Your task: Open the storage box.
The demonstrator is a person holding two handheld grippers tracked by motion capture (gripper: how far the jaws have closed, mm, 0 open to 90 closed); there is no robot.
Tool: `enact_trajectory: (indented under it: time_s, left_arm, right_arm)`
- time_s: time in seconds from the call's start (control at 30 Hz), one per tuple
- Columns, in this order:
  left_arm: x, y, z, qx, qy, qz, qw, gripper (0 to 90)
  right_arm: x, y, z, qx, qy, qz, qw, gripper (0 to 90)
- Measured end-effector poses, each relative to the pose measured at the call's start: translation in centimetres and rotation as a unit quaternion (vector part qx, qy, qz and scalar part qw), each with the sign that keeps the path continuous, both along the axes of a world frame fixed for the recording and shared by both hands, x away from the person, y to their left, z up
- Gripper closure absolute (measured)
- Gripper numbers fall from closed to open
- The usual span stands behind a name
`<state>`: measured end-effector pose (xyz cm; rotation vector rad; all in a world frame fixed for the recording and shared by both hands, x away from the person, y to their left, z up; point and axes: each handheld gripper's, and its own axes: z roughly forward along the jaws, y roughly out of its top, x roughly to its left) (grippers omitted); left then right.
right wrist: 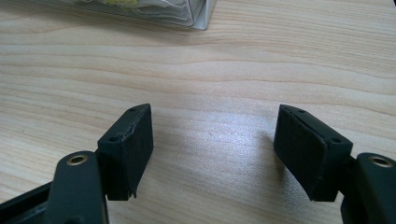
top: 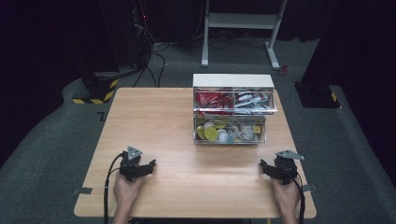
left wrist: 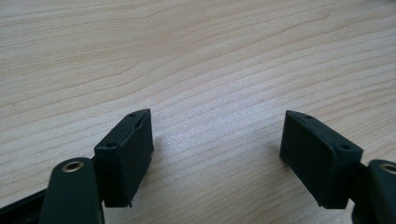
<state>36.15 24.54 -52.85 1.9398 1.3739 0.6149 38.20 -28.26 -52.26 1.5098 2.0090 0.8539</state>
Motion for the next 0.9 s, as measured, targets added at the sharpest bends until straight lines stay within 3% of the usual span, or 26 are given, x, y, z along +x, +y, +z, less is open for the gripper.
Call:
enact_trajectory:
  time_s: [0.63,0.9]
  left_arm:
    - [0.02,0.06,0.03,0.003,0.000,-0.001,1.0000,25.9]
    - [0.01,0.07,0.04,0.003,0.000,-0.001,1.0000,26.1]
  right_arm:
    - [0.02,-0.02,0.02,0.000,0.000,0.003,1.0000,29.7]
    - [0.16,0.08,-0.02,-0.002,0.006,0.011,0.9999,20.2]
